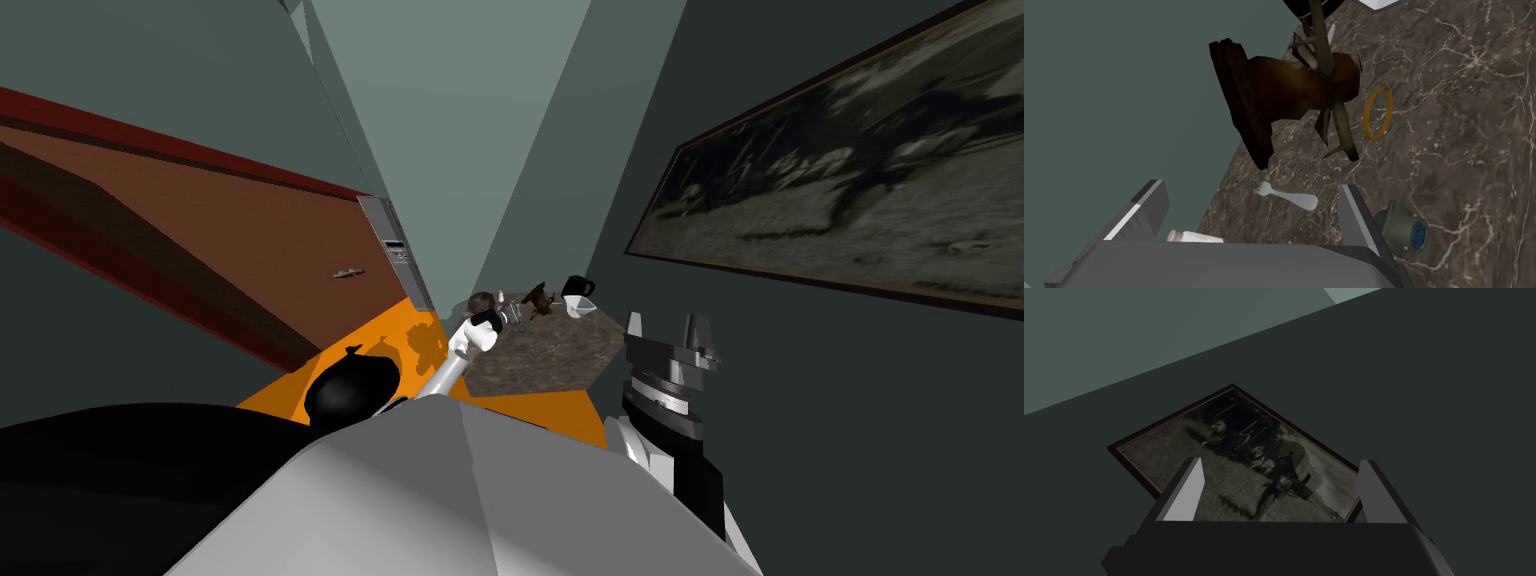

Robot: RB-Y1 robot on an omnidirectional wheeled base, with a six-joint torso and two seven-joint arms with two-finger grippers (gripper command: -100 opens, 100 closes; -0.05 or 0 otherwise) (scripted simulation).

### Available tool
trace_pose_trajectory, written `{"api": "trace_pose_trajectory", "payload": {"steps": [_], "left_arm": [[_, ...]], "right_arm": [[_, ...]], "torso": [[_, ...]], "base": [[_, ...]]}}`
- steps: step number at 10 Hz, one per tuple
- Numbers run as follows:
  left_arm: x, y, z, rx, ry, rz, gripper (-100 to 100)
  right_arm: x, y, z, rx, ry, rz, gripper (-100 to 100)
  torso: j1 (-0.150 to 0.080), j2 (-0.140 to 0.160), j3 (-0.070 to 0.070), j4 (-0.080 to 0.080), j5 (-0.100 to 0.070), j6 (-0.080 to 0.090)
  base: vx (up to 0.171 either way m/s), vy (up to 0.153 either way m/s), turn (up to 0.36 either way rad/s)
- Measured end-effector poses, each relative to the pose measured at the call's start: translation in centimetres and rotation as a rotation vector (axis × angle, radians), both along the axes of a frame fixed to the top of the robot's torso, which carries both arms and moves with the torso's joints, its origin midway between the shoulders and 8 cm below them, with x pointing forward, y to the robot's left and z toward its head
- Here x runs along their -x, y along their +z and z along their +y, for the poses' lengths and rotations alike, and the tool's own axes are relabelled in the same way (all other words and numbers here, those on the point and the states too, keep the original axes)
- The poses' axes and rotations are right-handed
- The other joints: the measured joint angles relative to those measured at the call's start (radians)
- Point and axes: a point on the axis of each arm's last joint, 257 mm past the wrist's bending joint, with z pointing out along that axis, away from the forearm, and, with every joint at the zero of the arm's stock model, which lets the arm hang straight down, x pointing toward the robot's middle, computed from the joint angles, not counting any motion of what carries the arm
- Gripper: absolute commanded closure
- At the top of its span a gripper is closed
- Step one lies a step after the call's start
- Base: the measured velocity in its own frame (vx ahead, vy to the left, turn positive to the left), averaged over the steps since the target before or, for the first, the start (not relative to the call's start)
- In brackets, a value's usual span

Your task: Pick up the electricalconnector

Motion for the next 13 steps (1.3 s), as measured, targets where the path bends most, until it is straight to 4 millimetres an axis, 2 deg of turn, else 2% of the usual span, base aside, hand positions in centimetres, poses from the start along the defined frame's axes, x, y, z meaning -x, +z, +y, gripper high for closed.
{"api": "trace_pose_trajectory", "payload": {"steps": [7, 13], "left_arm": [[0.8, -6.1, -1.2, -0.031, -0.025, 0.231, -100], [2.5, -10.8, -1.8, -0.065, -0.036, 0.418, -100]], "right_arm": [[0.0, 0.0, 0.0, 0.000, 0.000, 0.000, 0], [0.0, 0.0, 0.0, 0.000, 0.000, 0.000, 0]], "torso": [[0.000, 0.000, 0.000, 0.000, 0.000, 0.000], [0.000, -0.001, 0.000, 0.000, 0.000, 0.000]], "base": [[0.040, -0.001, -0.005], [0.050, -0.003, -0.004]]}}
